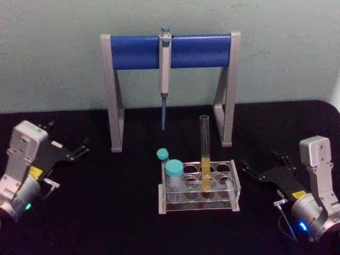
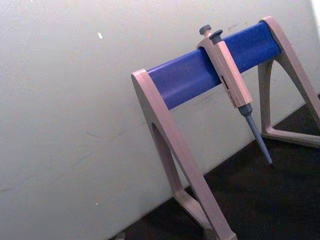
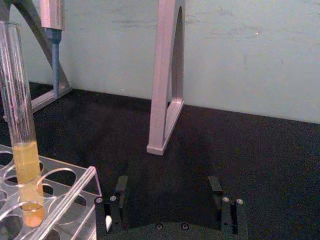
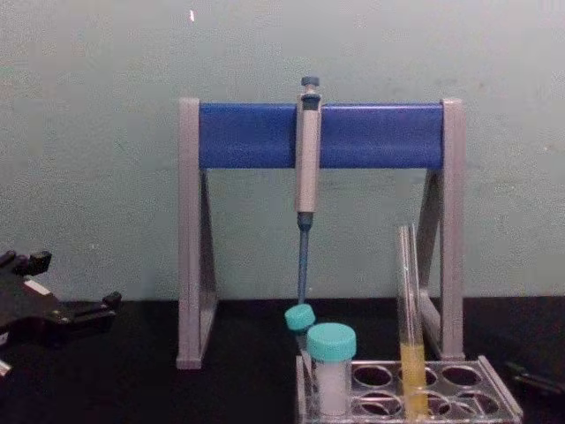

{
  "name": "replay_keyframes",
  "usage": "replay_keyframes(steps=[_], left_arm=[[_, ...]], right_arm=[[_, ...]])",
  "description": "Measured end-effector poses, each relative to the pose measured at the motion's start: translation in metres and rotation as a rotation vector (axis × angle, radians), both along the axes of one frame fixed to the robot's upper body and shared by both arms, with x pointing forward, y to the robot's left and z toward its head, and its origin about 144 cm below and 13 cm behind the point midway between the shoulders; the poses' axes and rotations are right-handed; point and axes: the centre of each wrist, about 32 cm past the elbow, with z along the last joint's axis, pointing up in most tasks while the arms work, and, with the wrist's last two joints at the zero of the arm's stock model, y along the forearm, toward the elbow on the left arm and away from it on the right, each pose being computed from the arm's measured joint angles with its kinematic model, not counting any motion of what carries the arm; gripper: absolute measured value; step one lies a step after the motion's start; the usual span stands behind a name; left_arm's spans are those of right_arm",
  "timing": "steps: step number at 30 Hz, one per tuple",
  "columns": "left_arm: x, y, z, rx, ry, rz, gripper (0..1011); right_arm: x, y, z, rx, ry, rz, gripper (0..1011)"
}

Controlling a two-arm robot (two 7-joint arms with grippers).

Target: Pick up the test tube from the test tube rack, shake it, then place it back into the test tube rack.

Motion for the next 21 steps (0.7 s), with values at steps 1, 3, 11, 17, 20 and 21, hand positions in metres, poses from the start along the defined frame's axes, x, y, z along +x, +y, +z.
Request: replay_keyframes(steps=[1, 3, 11, 17, 20, 21], left_arm=[[0.0, 0.0, 0.0, 0.0, 0.0, 0.0, 1010], [0.0, 0.0, 0.0, 0.0, 0.0, 0.0, 1010], [0.0, 0.0, 0.0, 0.0, 0.0, 0.0, 1010], [0.0, 0.0, 0.0, 0.0, 0.0, 0.0, 1010], [0.0, 0.0, 0.0, 0.0, 0.0, 0.0, 1010], [0.0, 0.0, 0.0, 0.0, 0.0, 0.0, 1010]], right_arm=[[0.0, 0.0, 0.0, 0.0, 0.0, 0.0, 1000], [0.0, 0.0, 0.0, 0.0, 0.0, 0.0, 1000], [0.0, 0.0, 0.0, 0.0, 0.0, 0.0, 1000], [0.0, 0.0, 0.0, 0.0, 0.0, 0.0, 1000], [0.0, 0.0, 0.0, 0.0, 0.0, 0.0, 1000], [0.0, 0.0, 0.0, 0.0, 0.0, 0.0, 1000]])
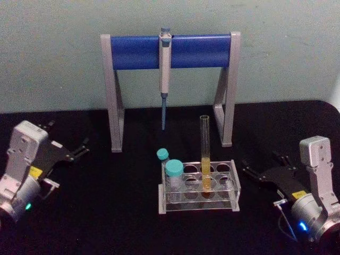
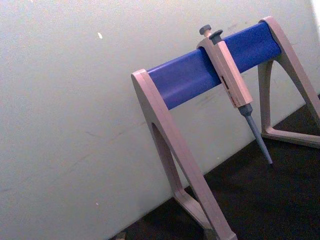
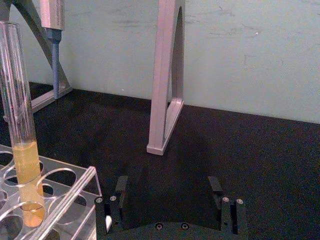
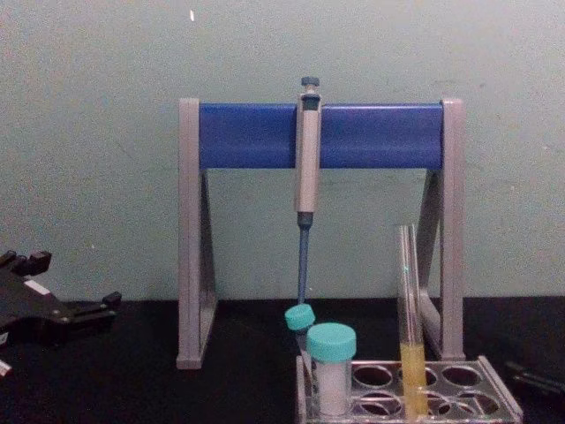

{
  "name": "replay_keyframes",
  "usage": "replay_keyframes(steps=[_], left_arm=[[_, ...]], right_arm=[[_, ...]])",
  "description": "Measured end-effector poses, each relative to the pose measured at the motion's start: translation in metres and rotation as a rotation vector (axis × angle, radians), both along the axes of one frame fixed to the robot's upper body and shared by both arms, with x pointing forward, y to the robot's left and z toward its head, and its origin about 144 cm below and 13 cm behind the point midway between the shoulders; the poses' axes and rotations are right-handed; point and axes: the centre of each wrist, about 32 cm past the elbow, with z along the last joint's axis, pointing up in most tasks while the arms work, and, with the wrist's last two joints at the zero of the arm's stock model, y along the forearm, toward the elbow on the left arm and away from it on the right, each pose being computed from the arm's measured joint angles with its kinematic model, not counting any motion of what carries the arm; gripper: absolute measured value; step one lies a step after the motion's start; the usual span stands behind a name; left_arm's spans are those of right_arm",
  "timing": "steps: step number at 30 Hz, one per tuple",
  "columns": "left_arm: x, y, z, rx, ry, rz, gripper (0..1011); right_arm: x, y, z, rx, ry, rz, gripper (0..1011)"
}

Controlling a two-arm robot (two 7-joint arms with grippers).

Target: Pick up the test tube from the test tube rack, shake it, then place it back into the test tube rack.

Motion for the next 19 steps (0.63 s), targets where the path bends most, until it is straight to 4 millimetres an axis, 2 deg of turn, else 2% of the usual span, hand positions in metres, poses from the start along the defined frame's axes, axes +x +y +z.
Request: replay_keyframes(steps=[19], left_arm=[[0.0, 0.0, 0.0, 0.0, 0.0, 0.0, 1010]], right_arm=[[0.0, 0.0, 0.0, 0.0, 0.0, 0.0, 1000]])
